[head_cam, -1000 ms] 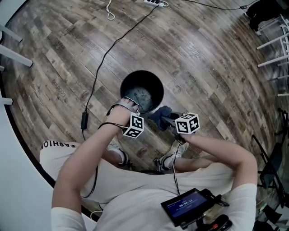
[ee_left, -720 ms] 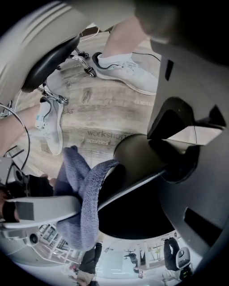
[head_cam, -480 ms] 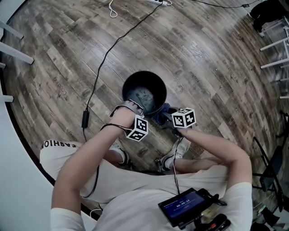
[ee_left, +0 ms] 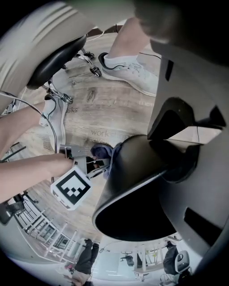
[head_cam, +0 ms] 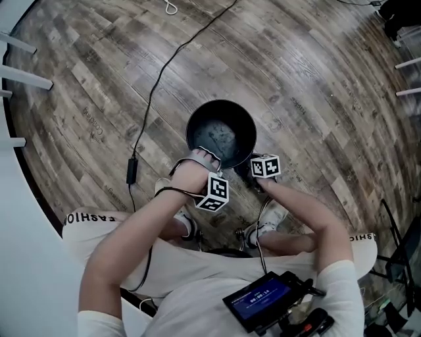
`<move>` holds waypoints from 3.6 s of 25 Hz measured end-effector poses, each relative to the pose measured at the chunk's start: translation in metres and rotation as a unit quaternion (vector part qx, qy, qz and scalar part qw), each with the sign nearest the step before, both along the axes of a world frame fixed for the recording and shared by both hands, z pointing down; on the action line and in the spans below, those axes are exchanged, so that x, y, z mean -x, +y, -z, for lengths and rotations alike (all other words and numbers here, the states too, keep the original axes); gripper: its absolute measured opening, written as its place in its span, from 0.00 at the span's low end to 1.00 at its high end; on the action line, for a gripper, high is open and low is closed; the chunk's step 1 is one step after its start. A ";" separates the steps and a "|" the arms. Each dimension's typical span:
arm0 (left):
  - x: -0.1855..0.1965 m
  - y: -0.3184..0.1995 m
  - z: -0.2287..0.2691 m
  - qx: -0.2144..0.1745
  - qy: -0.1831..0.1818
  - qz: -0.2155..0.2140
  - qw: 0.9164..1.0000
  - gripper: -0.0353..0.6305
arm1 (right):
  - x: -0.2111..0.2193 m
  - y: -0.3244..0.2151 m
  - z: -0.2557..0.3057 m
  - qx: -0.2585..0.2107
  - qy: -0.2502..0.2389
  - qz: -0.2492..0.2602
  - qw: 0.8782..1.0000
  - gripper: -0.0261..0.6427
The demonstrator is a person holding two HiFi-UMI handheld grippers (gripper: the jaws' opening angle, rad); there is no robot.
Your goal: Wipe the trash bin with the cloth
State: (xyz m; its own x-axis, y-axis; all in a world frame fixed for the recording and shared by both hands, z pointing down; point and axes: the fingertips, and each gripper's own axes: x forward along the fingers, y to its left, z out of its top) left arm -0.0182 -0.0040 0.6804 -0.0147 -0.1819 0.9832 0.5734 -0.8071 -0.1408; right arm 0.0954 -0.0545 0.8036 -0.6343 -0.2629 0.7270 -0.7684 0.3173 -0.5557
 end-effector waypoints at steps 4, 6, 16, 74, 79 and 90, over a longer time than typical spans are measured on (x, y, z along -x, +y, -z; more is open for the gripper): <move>0.000 0.000 -0.001 0.004 0.001 0.012 1.000 0.12 | -0.002 -0.005 -0.021 0.004 0.035 -0.019 0.999 0.16; -0.001 0.000 -0.002 0.006 0.000 0.030 1.000 0.12 | -0.003 -0.006 -0.022 0.012 0.035 -0.029 0.999 0.16; 0.006 -0.003 -0.002 0.017 0.004 0.071 0.997 0.39 | -0.018 0.013 0.074 0.011 0.042 -0.001 0.999 0.16; 0.020 0.001 -0.012 0.007 -0.016 0.038 0.999 0.15 | 0.010 0.025 0.193 -0.073 -0.066 0.126 0.987 0.15; 0.011 0.001 -0.011 0.021 -0.008 0.044 0.999 0.13 | 0.025 0.022 0.177 -0.076 -0.055 0.134 0.987 0.15; 0.010 0.002 -0.010 0.032 -0.013 0.045 0.998 0.11 | 0.019 0.016 0.075 -0.033 -0.019 0.119 0.992 0.15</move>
